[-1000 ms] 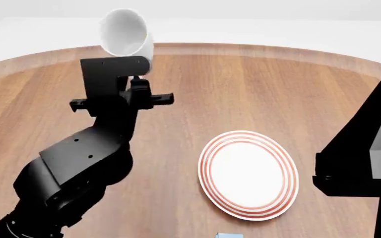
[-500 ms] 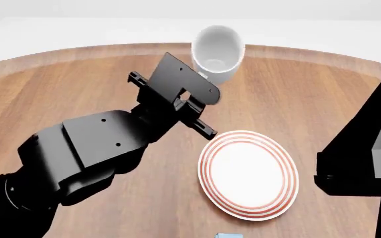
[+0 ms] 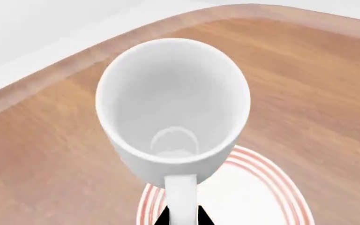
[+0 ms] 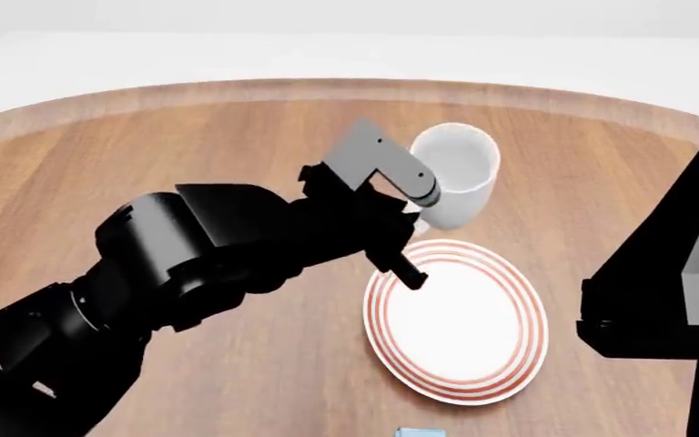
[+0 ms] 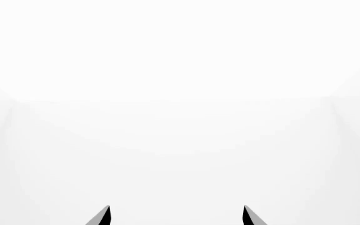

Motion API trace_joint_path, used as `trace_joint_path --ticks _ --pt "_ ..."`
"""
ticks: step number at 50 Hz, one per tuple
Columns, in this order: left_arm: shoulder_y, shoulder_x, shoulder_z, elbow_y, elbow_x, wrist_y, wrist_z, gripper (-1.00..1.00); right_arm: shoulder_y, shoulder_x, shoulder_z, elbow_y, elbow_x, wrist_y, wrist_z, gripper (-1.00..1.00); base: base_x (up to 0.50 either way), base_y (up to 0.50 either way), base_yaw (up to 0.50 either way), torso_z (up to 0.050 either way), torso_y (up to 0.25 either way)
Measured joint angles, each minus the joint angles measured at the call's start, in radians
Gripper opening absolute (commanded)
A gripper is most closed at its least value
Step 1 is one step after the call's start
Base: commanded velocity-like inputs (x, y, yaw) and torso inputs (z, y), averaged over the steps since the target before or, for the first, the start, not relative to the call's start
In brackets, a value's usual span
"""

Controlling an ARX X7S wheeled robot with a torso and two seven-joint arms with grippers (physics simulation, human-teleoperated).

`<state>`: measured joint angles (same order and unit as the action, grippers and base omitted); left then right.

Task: Pick up the white mug and put it on the plate, and put the chocolate pudding to the right of the plate.

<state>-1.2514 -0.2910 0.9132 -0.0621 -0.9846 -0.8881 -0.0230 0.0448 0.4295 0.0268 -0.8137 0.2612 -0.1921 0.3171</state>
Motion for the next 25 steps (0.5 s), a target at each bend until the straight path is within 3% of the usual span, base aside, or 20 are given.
trace_joint_path --ticks 25 --pt "0.028 0.114 0.044 -0.243 0.001 0.053 0.141 -1.0 -0.007 0.004 -0.002 0.011 0.006 -0.012 0.005 1.0 0.0 0.0 0.0 0.0 0.001"
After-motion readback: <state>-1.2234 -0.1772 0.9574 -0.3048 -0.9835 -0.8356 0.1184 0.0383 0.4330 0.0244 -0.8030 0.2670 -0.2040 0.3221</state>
